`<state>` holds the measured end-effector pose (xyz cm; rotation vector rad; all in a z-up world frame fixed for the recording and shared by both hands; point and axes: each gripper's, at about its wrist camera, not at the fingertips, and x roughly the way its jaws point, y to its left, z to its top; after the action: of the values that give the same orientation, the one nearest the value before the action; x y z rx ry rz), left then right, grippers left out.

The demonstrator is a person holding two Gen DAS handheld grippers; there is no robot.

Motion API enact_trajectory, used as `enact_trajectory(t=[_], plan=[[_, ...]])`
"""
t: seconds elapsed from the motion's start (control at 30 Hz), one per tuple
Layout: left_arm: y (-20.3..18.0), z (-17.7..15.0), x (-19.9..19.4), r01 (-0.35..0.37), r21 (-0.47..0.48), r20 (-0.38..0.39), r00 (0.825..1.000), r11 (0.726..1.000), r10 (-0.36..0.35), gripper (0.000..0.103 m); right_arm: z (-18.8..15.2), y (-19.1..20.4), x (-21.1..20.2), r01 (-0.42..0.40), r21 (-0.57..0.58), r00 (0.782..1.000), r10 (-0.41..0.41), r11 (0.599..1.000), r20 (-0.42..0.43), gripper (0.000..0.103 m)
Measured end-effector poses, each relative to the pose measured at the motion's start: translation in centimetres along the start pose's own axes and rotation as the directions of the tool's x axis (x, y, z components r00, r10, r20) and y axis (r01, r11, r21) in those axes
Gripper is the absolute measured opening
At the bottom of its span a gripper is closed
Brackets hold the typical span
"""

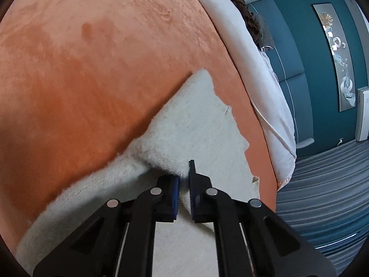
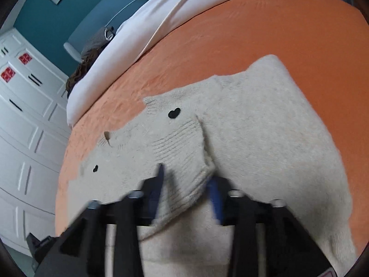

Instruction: Fold small clothes

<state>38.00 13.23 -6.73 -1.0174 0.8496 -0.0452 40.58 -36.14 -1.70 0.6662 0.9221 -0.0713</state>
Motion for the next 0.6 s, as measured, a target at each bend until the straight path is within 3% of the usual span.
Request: enact_trajectory(t=[0.07, 0.13, 0.17, 0.2, 0.23, 0.27, 0.3, 0.33, 0.43, 0.47, 0.53, 0.6], plan=[[-1.6, 0.9, -1.8, 0.045, 0.041, 0.066, 0.997, 0.998, -0.048, 0.005, 1.0, 1.0, -3.0, -0.163, 0.025, 0.983, 0.160, 0.986, 0.088, 0.009], [-3.2, 1.3, -3.8, 0.057, 0.108, 0.134, 0.988, 0.992, -0.072, 0.005, 1.4, 2.4, -7.7, -0.285, -0.036, 0.932, 0.286, 0.958, 0.223, 0.009], [-3.3, 1.3, -4.1, 0.051, 0.129, 0.148, 0.987, 0.990, -0.070, 0.006, 1.0, 2.3, -9.3, -0.308, -0.076, 0.905, 0.316, 0.948, 0.285, 0.008], [-3.1, 1.2, -3.7, 0.037, 0.149, 0.135, 0.989, 0.988, -0.057, 0.006, 0.7, 1.9, -9.4, -0.278, -0.093, 0.906, 0.294, 0.956, 0.306, 0.008], [-2.6, 0.9, -2.7, 0.004, 0.166, 0.111, 0.994, 0.986, -0.023, 0.006, 0.4, 1.1, -7.4, -0.189, -0.083, 0.945, 0.205, 0.978, 0.256, 0.008], [-1.8, 0.3, -1.1, -0.070, 0.182, 0.082, 0.995, 0.981, 0.056, 0.006, 0.1, -0.1, -4.0, -0.090, -0.057, 0.985, 0.097, 0.994, 0.144, 0.008], [-0.8, -0.2, 0.1, -0.118, 0.178, 0.053, 0.993, 0.977, 0.110, 0.006, -0.6, -1.4, -1.0, 0.009, -0.038, 0.999, -0.007, 0.999, 0.039, 0.008], [0.1, -0.4, 0.6, -0.118, 0.154, 0.032, 0.993, 0.981, 0.114, 0.006, -1.2, -2.2, -0.4, 0.023, -0.024, 1.000, -0.022, 0.999, 0.022, 0.007], [1.0, -0.9, 0.3, -0.093, 0.147, 0.044, 0.995, 0.985, 0.087, 0.006, -1.7, -1.9, -3.9, -0.126, -0.004, 0.979, 0.125, 0.992, 0.162, 0.007], [1.0, -1.0, 0.5, -0.095, 0.155, 0.041, 0.995, 0.983, 0.090, 0.006, -1.8, -1.8, -3.8, -0.089, -0.024, 0.981, 0.092, 0.996, 0.171, 0.007], [1.2, -1.1, 0.9, -0.105, 0.173, 0.040, 0.994, 0.979, 0.099, 0.007, -2.0, -2.7, -0.1, 0.025, -0.039, 1.000, -0.024, 0.999, 0.019, 0.008], [0.9, -1.4, 0.9, -0.119, 0.206, 0.055, 0.992, 0.971, 0.110, 0.008, -2.1, -2.8, -1.3, 0.011, -0.032, 0.998, -0.009, 0.999, 0.057, 0.010]])
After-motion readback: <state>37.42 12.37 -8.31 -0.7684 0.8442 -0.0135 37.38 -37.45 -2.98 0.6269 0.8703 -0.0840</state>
